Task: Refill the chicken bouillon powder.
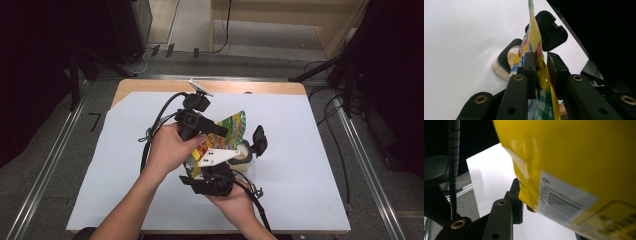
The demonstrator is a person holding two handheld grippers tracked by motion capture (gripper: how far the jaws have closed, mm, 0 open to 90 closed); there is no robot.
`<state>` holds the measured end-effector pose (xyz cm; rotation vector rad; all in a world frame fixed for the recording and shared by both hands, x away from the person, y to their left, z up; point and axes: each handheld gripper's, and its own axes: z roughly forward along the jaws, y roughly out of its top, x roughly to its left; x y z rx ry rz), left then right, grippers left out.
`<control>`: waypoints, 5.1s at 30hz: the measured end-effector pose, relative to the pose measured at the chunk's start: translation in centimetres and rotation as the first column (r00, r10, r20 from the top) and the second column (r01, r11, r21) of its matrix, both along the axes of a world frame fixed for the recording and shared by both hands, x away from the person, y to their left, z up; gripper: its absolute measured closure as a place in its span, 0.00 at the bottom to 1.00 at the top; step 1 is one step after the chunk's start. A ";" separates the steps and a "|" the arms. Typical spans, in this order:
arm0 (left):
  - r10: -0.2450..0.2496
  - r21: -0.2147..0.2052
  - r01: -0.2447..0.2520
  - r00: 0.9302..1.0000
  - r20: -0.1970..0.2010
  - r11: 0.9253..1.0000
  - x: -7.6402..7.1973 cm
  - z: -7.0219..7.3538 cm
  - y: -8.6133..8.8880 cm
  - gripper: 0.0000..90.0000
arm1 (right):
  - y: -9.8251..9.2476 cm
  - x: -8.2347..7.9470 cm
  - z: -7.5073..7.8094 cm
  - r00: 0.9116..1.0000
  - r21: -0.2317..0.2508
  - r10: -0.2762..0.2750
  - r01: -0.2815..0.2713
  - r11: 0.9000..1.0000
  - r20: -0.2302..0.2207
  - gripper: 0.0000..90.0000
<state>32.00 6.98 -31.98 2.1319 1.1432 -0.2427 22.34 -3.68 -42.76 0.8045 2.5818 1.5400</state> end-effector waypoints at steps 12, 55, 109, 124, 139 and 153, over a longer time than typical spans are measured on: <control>0.009 -0.012 -0.010 0.996 -0.086 1.000 2.3 -0.3 0.2 0.88 | -0.5 1.3 0.8 0.997 -0.004 0.031 -0.031 1.000 -0.065 0.73; -0.009 -0.061 0.002 0.993 -0.116 0.998 3.2 -1.4 0.9 0.89 | -0.4 1.0 0.5 0.997 -0.019 0.025 -0.026 0.999 -0.070 0.73; 0.000 -0.042 -0.004 0.996 -0.092 0.999 2.7 -1.0 0.5 0.88 | -0.4 1.0 0.9 0.997 -0.033 0.022 -0.025 0.999 -0.077 0.72; -0.007 -0.037 0.005 0.998 -0.069 0.999 2.5 -0.8 0.7 0.89 | -0.3 0.9 0.3 0.996 -0.014 0.025 -0.026 1.000 -0.084 0.74; 0.008 -0.042 -0.011 0.997 -0.073 0.999 2.6 -0.9 0.8 0.87 | -0.8 1.6 0.6 0.997 -0.019 0.013 -0.014 1.000 -0.076 0.71; 0.001 -0.031 -0.003 0.998 -0.055 1.000 2.1 -0.7 0.4 0.87 | -0.7 1.5 0.3 0.997 0.003 -0.006 0.006 1.000 -0.080 0.67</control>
